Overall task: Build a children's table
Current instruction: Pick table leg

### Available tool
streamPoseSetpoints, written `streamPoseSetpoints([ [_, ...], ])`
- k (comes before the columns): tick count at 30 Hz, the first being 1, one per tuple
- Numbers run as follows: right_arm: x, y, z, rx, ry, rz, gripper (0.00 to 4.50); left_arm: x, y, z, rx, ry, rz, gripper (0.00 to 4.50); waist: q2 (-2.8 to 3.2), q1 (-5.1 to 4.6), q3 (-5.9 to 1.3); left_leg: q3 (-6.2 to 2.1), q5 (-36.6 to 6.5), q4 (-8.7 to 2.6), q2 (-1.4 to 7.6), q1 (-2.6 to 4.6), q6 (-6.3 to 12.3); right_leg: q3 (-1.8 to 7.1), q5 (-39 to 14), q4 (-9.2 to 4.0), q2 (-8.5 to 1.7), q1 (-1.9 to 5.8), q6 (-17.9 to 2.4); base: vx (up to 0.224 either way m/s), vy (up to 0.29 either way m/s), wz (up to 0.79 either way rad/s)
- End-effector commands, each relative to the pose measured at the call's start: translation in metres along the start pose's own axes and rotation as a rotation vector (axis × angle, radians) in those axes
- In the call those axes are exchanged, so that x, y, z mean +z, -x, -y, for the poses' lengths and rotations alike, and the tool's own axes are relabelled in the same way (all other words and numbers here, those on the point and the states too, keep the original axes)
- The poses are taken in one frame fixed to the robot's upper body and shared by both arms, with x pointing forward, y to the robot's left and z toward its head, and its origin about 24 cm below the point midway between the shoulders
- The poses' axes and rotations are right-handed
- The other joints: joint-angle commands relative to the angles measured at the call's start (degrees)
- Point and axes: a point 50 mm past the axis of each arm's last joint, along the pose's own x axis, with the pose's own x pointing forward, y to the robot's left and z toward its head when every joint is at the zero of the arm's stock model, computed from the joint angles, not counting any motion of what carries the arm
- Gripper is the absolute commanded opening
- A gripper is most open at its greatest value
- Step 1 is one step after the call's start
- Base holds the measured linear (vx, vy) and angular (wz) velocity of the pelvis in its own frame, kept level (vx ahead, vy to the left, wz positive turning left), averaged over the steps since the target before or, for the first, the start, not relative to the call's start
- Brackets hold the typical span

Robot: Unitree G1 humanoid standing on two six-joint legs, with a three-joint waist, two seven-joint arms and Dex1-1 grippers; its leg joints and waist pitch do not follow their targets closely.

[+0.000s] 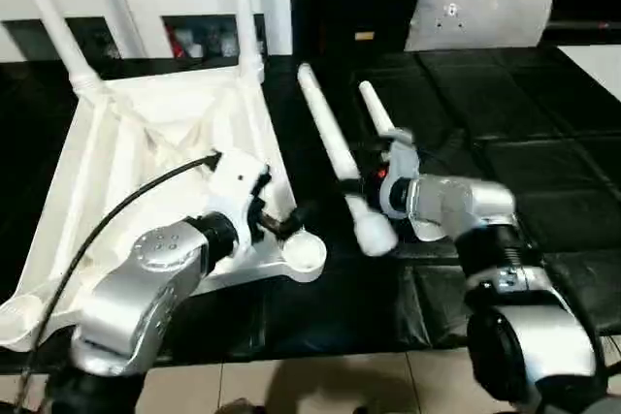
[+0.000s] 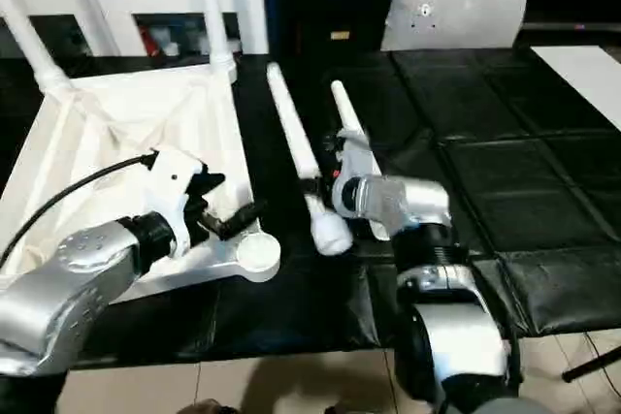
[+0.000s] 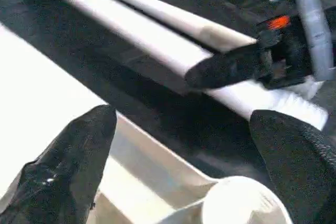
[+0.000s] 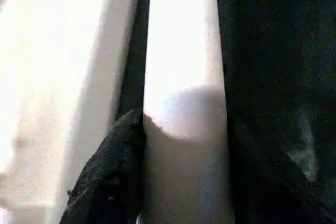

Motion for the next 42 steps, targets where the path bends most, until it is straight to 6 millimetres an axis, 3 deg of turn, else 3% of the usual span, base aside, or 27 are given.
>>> streamPoseSetpoints([
  [1, 0.016, 0.010, -0.013, 0.141, -0.009, 0.173, 1.85, 0.007, -0.003, -0.010, 0.058, 0.006, 0.044, 4.50, 0.94, 0.32, -4.39, -0.90, -8.3, -4.45, 3.06, 0.53, -0.32, 2.62, -3.0, -4.52, -4.31, 2.88, -14.7, 0.000, 0.000, 0.00],
  [2, 0.016, 0.010, -0.013, 0.141, -0.009, 0.173, 1.85, 0.007, -0.003, -0.010, 0.058, 0.006, 0.044, 4.50, 0.93, 0.43, -4.34, -0.93, -8.1, -4.48, 3.05, 0.51, -0.04, 2.64, -2.6, -4.61, -4.33, 2.94, -14.5, 0.000, 0.000, 0.00],
  [3, 0.022, 0.022, -0.019, 0.247, -0.004, 0.283, 1.85, 0.013, -0.007, -0.014, 0.068, 0.036, 0.095, 4.50, 0.92, 0.47, -4.50, -1.07, -7.5, -4.50, 3.14, 0.54, 0.12, 2.60, -1.9, -4.33, -4.42, 2.98, -14.8, 0.000, 0.000, 0.00],
  [6, 0.019, 0.038, -0.023, 0.381, 0.009, 0.350, 1.84, 0.034, -0.011, -0.014, 0.016, 0.172, 0.216, 4.50, 0.82, 1.53, -4.44, -0.81, -6.7, -4.40, 3.34, 0.72, 0.77, 2.75, -1.8, -4.65, -4.59, 2.99, -14.8, 0.000, 0.000, 0.00],
  [9, 0.018, 0.047, -0.025, 0.479, -0.011, 0.382, 1.84, 0.047, -0.012, -0.015, -0.015, 0.244, 0.285, 4.50, 0.65, 1.67, -4.42, -0.92, -6.2, -4.49, 3.26, 0.48, 0.90, 2.61, -1.5, -4.44, -4.51, 2.96, -15.5, 0.000, 0.000, 0.00],
  [10, 0.014, 0.062, -0.028, 0.627, -0.032, 0.422, 1.84, 0.070, -0.014, -0.013, -0.085, 0.333, 0.382, 4.50, 0.37, 1.83, -4.24, -0.59, -6.6, -4.27, 2.90, 0.42, 1.53, 2.76, -3.2, -4.83, -4.55, 3.18, -15.4, 0.000, 0.000, 0.00],
  [11, 0.014, 0.062, -0.028, 0.627, -0.032, 0.422, 1.84, 0.070, -0.014, -0.013, -0.085, 0.333, 0.382, 4.50, 0.62, 2.36, -4.49, -0.58, -6.6, -4.10, 3.13, 0.85, 1.77, 2.82, -3.2, -4.93, -4.70, 2.98, -15.4, 0.000, 0.000, 0.00],
  [13, 0.012, 0.067, -0.030, 0.677, -0.022, 0.425, 1.84, 0.079, -0.016, -0.010, -0.129, 0.368, 0.416, 4.50, 0.25, 2.46, -4.54, -0.90, -3.8, -4.25, 3.23, 0.33, 2.62, 2.55, -1.4, -4.58, -4.65, 3.10, -15.2, 0.000, 0.000, 0.00],
  [17, 0.008, 0.075, -0.034, 0.729, -0.007, 0.429, 1.84, 0.094, -0.018, 0.000, -0.244, 0.443, 0.463, 4.50, 0.12, 2.15, -4.32, -0.80, -4.0, -4.23, 3.12, 0.07, 2.64, 2.52, -4.3, -4.90, -4.70, 3.10, -14.9, 0.000, 0.000, 0.00],
  [18, 0.008, 0.076, -0.034, 0.735, -0.004, 0.432, 1.84, 0.096, -0.018, 0.002, -0.264, 0.450, 0.466, 4.50, 0.16, 2.27, -4.39, -0.76, -4.0, -4.17, 3.07, 0.18, 2.58, 2.49, -4.8, -5.01, -4.68, 3.06, -14.7, 0.000, 0.000, 0.00],
  [19, 0.007, 0.079, -0.036, 0.753, 0.008, 0.441, 1.84, 0.101, -0.020, 0.011, -0.333, 0.473, 0.469, 4.50, 0.77, 2.21, -4.27, -0.86, -4.4, -4.22, 3.09, 0.15, 2.32, 2.47, -5.8, -5.19, -4.65, 2.97, -14.3, 0.000, 0.000, 0.00],
  [20, 0.007, 0.079, -0.036, 0.754, 0.010, 0.442, 1.84, 0.102, -0.020, 0.012, -0.341, 0.475, 0.468, 4.50, 0.46, 2.26, -4.34, -0.89, -4.6, -4.25, 3.18, 0.27, 2.21, 2.49, -6.0, -5.24, -4.61, 2.95, -14.1, 0.000, 0.000, 0.00],
  [27, 0.003, 0.087, -0.045, 0.824, 0.035, 0.434, 1.84, 0.100, -0.028, 0.021, -0.359, 0.479, 0.409, 4.50, 0.42, 2.24, -4.31, -1.05, -4.2, -4.41, 3.21, 0.13, 2.47, 2.40, -6.5, -5.41, -4.56, 3.07, -12.7, 0.000, 0.000, 0.00],
  [35, 0.000, 0.088, -0.057, 0.835, 0.103, 0.420, 1.84, 0.109, -0.025, 0.027, -0.435, 0.496, 0.456, 4.50, 0.41, 2.37, -4.49, -1.01, -1.6, -4.32, 3.23, 0.04, 2.79, 2.35, -2.9, -5.17, -4.72, 3.16, -13.3, 0.000, 0.000, 0.00],
  [36, -0.002, 0.088, -0.059, 0.856, 0.101, 0.408, 1.84, 0.109, -0.024, 0.028, -0.463, 0.501, 0.468, 4.32, 0.42, 2.39, -4.59, -1.02, -1.2, -4.32, 3.29, 0.04, 2.96, 2.35, -1.8, -5.01, -4.66, 3.16, -13.5, 0.000, 0.000, 0.00],
  [37, -0.007, 0.090, -0.062, 0.905, 0.102, 0.379, 1.84, 0.109, -0.021, 0.030, -0.517, 0.510, 0.481, 4.15, -0.11, 2.41, -4.58, -0.92, -1.1, -4.33, 3.22, 0.02, 3.38, 2.34, -1.4, -5.08, -4.63, 3.22, -13.7, 0.000, 0.000, 0.00],
  [38, -0.007, 0.090, -0.062, 0.912, 0.102, 0.375, 1.84, 0.109, -0.021, 0.031, -0.524, 0.511, 0.483, 4.15, -0.11, 2.41, -4.58, -0.92, -1.1, -4.33, 3.22, 0.02, 3.38, 2.34, -1.4, -5.08, -4.63, 3.22, -13.7, 0.000, 0.000, 0.00],
  [39, -0.007, 0.090, -0.062, 0.912, 0.102, 0.375, 1.84, 0.109, -0.021, 0.031, -0.524, 0.511, 0.483, 4.11, 0.26, 2.66, -4.61, -0.97, -0.3, -4.25, 3.26, -0.02, 3.70, 2.36, -0.6, -4.84, -4.69, 3.22, -13.9, 0.000, 0.000, 0.00],
  [40, -0.013, 0.092, -0.064, 0.957, 0.098, 0.345, 1.84, 0.108, -0.019, 0.032, -0.583, 0.508, 0.483, 4.01, 0.04, 2.82, -4.54, -0.87, -0.8, -4.30, 3.20, 0.06, 3.94, 2.36, -1.6, -5.06, -4.75, 3.23, -13.6, 0.000, 0.000, 0.00],
  [42, -0.016, 0.092, -0.064, 0.983, 0.090, 0.331, 1.84, 0.106, -0.018, 0.033, -0.631, 0.500, 0.476, 3.87, 0.17, 3.01, -4.45, -0.82, -1.2, -4.36, 3.27, 0.08, 3.93, 2.40, -2.8, -5.17, -4.76, 3.12, -13.3, 0.000, 0.000, 0.00],
])
